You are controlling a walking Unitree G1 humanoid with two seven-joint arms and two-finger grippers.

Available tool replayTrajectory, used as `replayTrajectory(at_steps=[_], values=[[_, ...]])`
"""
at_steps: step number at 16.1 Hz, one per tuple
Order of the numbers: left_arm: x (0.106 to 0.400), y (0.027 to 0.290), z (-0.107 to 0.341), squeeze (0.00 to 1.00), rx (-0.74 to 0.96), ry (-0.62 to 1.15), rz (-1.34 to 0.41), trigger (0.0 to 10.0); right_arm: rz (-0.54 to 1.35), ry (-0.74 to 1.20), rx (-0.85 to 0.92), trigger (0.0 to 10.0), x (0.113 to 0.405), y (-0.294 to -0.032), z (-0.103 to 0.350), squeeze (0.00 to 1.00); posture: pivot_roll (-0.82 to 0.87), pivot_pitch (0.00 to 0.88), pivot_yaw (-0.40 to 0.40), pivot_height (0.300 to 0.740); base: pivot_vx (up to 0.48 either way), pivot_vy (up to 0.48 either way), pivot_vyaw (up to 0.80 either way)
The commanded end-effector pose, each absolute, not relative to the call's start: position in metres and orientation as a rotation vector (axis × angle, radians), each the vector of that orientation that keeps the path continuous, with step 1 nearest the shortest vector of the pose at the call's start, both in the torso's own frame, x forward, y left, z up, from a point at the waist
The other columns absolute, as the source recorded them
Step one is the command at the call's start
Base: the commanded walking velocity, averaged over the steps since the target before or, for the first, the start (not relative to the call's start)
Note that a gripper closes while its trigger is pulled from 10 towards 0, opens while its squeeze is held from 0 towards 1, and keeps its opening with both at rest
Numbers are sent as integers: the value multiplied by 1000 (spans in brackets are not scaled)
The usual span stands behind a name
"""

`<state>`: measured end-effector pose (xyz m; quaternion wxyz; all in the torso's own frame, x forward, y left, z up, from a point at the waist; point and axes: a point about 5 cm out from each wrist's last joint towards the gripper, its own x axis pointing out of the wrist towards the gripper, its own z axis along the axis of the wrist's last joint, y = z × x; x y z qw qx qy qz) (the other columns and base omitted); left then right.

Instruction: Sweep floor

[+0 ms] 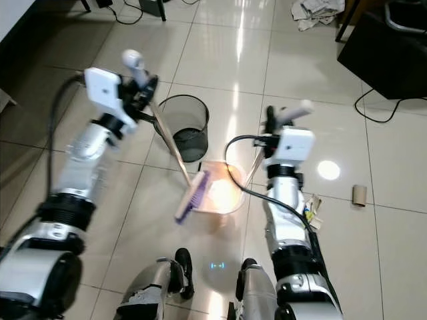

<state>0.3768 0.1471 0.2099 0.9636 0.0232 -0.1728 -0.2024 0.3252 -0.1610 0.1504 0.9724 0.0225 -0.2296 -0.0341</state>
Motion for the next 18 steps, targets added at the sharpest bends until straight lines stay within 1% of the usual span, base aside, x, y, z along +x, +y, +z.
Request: replayTrajectory(at_steps=[1,2,4,5,7,9,10,11,12,14,17,18], values=[[375,172,209,0,97,-339,-362,10000,-87,-523,75,10000,320,-167,163,0,35,167,94,740,0,0,0],[374,177,208,0,101,-331,-353,10000,-86,-526,80,10000,319,-168,165,0,35,167,94,740,0,0,0],[368,209,195,0,147,-282,-265,10000,-85,-554,102,10000,312,-172,176,0,16,128,91,740,0,0,0],[367,217,194,0,155,-274,-239,10000,-83,-558,103,10000,311,-173,178,0,16,128,91,740,0,0,0],[356,243,184,0,207,-240,-170,10000,-76,-562,138,10000,308,-176,192,0,19,111,75,740,0,0,0],[346,255,174,0,221,-209,-134,10000,-43,-552,184,10000,305,-175,206,0,19,97,72,740,0,0,0],[341,256,169,0,219,-201,-128,10000,-24,-558,192,10000,303,-173,213,0,17,92,74,740,0,0,0],[336,251,157,0,197,-161,-147,10000,8,-570,223,10000,301,-169,226,0,11,84,78,740,0,0,0],[331,242,146,0,167,-112,-163,10000,37,-576,258,10000,299,-166,238,0,8,82,81,740,0,0,0],[322,224,136,0,144,-108,-195,10000,58,-595,282,10000,297,-167,261,0,-1,83,81,740,0,0,0],[310,200,129,0,58,-140,-185,10000,22,-631,314,10000,294,-180,289,0,-26,73,73,740,0,0,0],[308,194,130,0,66,-148,-180,10000,6,-624,298,10000,294,-184,292,0,-29,70,70,740,0,0,0]])
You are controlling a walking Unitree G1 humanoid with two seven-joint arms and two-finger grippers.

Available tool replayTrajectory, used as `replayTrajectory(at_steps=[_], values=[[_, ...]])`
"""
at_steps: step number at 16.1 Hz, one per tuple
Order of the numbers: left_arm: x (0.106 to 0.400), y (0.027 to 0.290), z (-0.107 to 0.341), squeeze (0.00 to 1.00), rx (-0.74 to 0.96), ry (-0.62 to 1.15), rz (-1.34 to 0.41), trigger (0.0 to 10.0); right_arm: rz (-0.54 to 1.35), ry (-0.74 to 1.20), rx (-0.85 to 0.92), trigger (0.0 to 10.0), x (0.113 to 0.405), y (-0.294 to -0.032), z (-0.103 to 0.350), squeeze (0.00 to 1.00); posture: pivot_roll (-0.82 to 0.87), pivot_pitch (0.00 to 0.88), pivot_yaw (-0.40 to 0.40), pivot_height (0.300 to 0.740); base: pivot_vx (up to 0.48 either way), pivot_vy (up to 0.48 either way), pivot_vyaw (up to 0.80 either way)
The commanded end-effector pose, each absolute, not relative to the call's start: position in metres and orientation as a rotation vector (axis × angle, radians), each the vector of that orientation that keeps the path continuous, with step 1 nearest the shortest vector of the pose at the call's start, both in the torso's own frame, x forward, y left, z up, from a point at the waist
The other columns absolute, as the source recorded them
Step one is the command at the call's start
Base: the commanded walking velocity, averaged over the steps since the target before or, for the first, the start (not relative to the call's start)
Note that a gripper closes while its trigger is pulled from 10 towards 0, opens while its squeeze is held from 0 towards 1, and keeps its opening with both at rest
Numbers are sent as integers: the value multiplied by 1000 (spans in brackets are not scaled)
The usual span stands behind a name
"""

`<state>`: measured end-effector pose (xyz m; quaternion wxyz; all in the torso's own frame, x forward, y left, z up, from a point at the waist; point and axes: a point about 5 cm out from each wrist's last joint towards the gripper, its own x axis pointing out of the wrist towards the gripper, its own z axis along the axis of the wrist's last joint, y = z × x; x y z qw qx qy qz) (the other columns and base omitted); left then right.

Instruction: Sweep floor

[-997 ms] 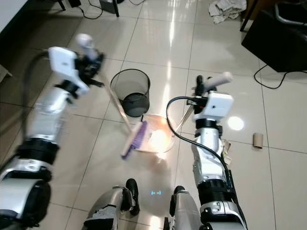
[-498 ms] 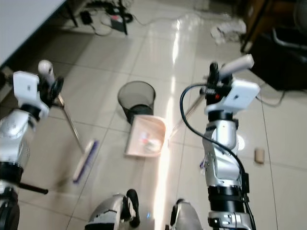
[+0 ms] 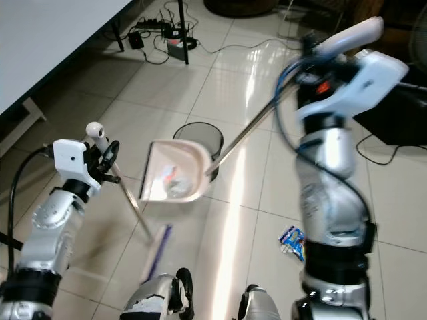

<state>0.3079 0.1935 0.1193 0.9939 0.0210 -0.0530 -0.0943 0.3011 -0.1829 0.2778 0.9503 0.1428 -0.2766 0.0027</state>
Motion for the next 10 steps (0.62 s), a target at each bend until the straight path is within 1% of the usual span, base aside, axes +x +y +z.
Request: replayTrajectory(at_steps=[1,2,5,10], values=[[307,190,131,0,75,-157,-180,10000,-5,-618,298,10000,295,-188,294,0,-33,66,68,740,247,0,0],[305,184,132,0,74,-161,-185,10000,-26,-615,297,10000,296,-193,296,0,-31,68,65,740,300,0,0],[301,179,132,0,90,-156,-187,10000,-46,-624,329,10000,296,-201,303,0,-31,56,65,740,330,0,-569],[302,176,136,0,129,-160,-198,10000,-66,-639,373,10000,297,-207,308,0,-20,31,72,740,391,0,0]])
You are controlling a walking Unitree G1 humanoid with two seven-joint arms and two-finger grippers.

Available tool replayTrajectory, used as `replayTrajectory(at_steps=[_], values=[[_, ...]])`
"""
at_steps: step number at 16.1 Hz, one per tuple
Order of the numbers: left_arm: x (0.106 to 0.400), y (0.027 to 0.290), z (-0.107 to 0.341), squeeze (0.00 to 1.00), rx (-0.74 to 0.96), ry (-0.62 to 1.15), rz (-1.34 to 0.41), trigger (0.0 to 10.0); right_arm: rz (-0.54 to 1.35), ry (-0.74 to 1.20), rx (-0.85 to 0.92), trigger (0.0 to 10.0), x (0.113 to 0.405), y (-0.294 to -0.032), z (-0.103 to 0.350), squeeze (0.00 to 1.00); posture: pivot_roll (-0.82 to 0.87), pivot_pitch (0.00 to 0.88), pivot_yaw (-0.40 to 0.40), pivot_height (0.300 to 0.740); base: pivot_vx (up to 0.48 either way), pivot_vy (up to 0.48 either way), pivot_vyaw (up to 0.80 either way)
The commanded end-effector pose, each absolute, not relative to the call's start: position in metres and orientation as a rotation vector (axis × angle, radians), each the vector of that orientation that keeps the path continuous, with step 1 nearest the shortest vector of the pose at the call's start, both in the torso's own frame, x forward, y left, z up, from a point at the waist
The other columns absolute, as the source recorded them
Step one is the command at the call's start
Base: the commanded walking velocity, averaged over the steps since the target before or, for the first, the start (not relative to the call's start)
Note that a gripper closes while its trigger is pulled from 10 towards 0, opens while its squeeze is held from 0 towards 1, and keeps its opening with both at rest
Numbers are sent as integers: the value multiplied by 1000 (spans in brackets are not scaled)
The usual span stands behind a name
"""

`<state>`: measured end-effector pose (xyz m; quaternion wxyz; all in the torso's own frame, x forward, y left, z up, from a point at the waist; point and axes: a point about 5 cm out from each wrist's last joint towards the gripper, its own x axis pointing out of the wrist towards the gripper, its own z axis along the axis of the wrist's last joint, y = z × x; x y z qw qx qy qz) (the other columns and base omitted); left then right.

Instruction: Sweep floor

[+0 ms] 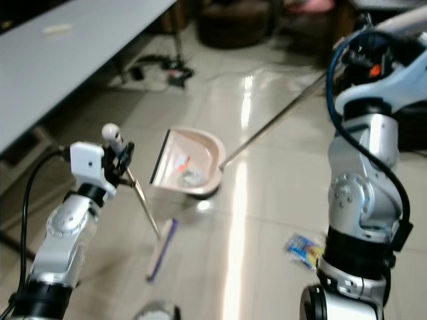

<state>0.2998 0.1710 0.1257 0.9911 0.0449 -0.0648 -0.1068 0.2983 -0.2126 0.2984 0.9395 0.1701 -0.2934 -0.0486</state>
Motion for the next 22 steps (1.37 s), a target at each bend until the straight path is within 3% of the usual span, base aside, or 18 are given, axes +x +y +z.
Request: replayTrajectory(at_steps=[1,15,22], values=[[302,176,136,0,132,-159,-198,10000,-71,-639,381,10000,297,-208,308,0,-18,31,76,740,398,0,0],[302,179,133,0,137,-155,-144,10000,-98,-619,384,10000,299,-215,303,0,-14,11,28,740,400,0,0],[307,178,136,0,156,-157,-168,10000,-116,-606,422,10000,303,-215,291,0,-4,2,66,740,401,0,0]])
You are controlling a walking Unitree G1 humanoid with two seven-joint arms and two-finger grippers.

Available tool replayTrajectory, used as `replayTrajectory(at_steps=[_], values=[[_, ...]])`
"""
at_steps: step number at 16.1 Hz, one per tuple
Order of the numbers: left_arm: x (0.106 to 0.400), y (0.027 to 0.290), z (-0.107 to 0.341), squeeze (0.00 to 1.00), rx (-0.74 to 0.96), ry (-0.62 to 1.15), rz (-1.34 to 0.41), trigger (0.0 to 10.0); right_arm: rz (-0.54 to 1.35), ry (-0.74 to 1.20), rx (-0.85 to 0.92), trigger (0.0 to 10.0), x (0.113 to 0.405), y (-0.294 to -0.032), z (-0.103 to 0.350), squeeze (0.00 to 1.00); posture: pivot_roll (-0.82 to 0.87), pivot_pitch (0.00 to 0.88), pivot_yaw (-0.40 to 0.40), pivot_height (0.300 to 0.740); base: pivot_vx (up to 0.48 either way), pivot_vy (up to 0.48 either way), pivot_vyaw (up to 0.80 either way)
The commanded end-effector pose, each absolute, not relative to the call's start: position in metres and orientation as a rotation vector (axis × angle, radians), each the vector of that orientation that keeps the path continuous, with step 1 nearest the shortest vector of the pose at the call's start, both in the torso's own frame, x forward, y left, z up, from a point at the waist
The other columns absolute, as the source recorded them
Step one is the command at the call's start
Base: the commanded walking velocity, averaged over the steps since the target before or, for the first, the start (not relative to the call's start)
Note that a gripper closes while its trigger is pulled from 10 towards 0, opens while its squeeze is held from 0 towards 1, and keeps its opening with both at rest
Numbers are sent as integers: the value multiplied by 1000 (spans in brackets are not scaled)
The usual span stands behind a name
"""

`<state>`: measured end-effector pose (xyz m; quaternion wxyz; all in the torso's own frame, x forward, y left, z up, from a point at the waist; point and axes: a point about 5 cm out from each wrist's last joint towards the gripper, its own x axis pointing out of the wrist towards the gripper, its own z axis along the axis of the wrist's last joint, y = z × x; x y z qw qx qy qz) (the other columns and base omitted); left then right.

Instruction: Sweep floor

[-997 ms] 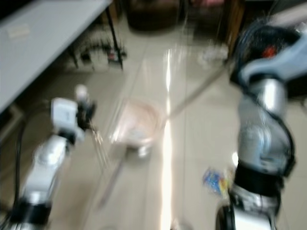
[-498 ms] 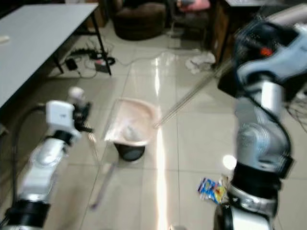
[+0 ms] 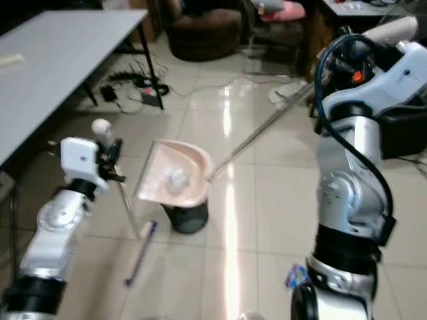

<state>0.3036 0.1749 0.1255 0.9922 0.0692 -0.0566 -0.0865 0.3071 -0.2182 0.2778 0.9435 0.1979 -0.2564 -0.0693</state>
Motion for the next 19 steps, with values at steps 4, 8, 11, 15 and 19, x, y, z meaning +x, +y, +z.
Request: replayTrajectory(at_steps=[4,8,11,15,19], values=[[304,191,131,0,182,-133,-140,10000,-112,-608,438,10000,304,-211,290,0,8,11,64,740,402,0,0],[300,190,126,0,196,-119,-153,10000,-130,-584,432,10000,302,-214,282,0,8,11,66,740,400,0,-342],[302,191,127,0,199,-121,-151,10000,-133,-576,432,10000,303,-213,280,0,14,23,71,740,399,0,-433],[301,194,127,0,207,-119,-140,10000,-127,-554,428,10000,303,-211,274,0,12,29,71,740,401,0,0],[300,201,127,0,217,-114,-120,10000,-120,-543,425,10000,303,-210,272,0,12,28,66,740,399,0,0]])
